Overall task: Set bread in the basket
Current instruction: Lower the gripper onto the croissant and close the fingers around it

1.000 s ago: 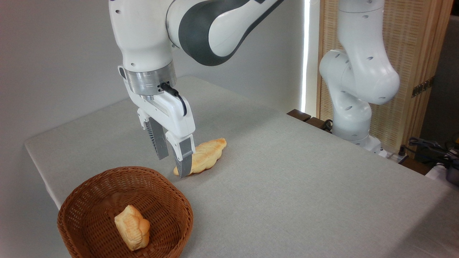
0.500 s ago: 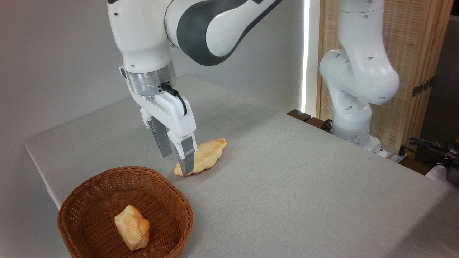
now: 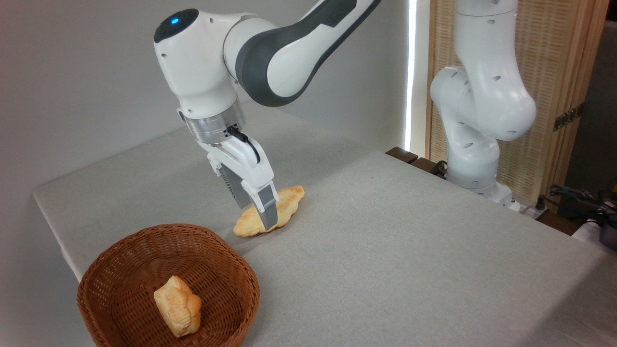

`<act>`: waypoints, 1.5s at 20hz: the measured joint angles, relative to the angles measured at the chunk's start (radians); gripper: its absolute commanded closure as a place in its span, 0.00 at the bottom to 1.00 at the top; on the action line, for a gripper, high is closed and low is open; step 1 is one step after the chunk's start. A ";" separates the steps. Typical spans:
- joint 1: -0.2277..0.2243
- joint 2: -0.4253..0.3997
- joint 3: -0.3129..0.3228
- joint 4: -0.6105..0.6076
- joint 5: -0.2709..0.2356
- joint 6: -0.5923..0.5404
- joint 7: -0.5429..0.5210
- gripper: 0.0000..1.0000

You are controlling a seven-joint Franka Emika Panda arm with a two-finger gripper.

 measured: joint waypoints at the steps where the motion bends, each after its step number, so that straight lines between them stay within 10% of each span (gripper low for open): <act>1: -0.006 -0.005 0.000 -0.007 -0.012 0.001 -0.011 0.00; 17: -0.055 0.029 -0.012 -0.042 -0.027 0.028 -0.032 0.01; 21: -0.055 0.031 -0.012 -0.043 0.012 0.028 -0.032 0.55; 30: -0.056 0.031 -0.013 -0.043 0.029 0.028 -0.032 0.55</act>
